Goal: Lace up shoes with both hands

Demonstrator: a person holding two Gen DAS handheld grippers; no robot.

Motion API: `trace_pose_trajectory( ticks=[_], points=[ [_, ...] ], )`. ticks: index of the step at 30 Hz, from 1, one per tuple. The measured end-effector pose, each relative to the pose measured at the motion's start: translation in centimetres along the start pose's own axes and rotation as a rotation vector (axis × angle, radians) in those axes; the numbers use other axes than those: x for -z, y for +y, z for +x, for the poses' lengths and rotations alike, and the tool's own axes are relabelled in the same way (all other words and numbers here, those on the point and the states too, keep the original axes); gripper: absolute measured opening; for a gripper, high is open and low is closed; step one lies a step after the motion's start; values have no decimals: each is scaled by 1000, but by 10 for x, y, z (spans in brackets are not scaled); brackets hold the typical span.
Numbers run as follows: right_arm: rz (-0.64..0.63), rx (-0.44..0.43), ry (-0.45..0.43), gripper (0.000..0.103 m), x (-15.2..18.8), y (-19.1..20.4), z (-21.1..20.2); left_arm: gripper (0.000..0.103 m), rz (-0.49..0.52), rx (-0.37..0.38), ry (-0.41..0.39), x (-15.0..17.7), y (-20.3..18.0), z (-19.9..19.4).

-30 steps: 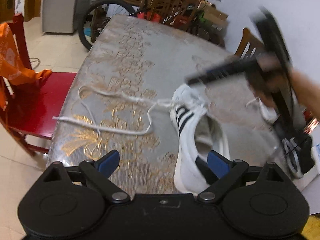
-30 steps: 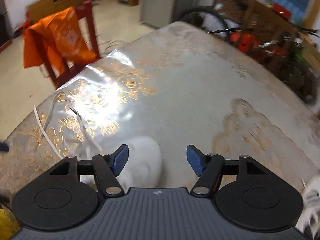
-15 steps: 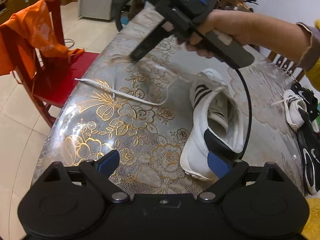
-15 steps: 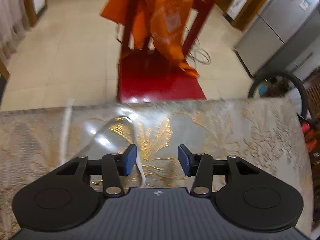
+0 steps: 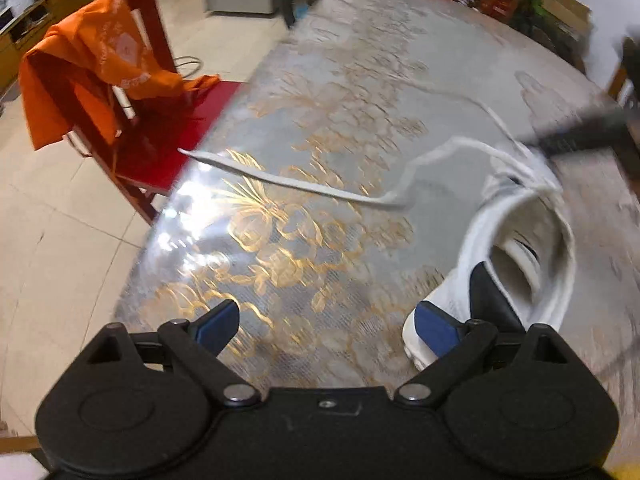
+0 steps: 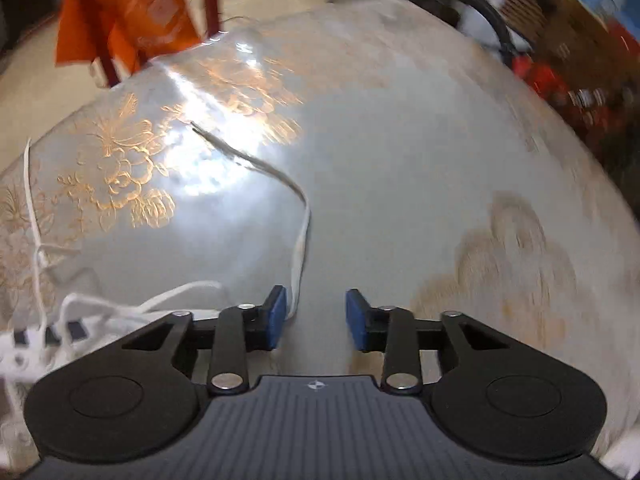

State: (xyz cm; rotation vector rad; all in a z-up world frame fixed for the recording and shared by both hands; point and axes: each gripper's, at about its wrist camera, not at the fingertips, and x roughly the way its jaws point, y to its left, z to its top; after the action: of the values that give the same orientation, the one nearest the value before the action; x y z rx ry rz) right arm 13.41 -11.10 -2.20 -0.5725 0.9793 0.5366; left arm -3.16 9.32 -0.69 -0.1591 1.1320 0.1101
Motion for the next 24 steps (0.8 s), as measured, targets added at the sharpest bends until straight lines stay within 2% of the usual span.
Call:
trace_pose_trajectory(
  ticks=[4, 7, 10, 16, 21, 24],
  points=[
    [112, -4, 6, 34, 36, -13, -16, 91, 39, -2, -54, -17, 6, -22],
    [151, -2, 22, 34, 58, -3, -26, 91, 114, 98, -64, -18, 3, -38],
    [171, -45, 17, 34, 73, 25, -41, 93, 153, 141, -55, -13, -5, -40],
    [212, -132, 8, 34, 104, 79, -71, 93, 140, 129, -21, -19, -16, -9],
    [245, -204, 0, 34, 130, 125, -95, 93, 206, 74, -57, -36, -19, 3],
    [183, -229, -40, 34, 124, 155, -100, 93, 236, 57, -75, -47, -20, 13]
  ],
)
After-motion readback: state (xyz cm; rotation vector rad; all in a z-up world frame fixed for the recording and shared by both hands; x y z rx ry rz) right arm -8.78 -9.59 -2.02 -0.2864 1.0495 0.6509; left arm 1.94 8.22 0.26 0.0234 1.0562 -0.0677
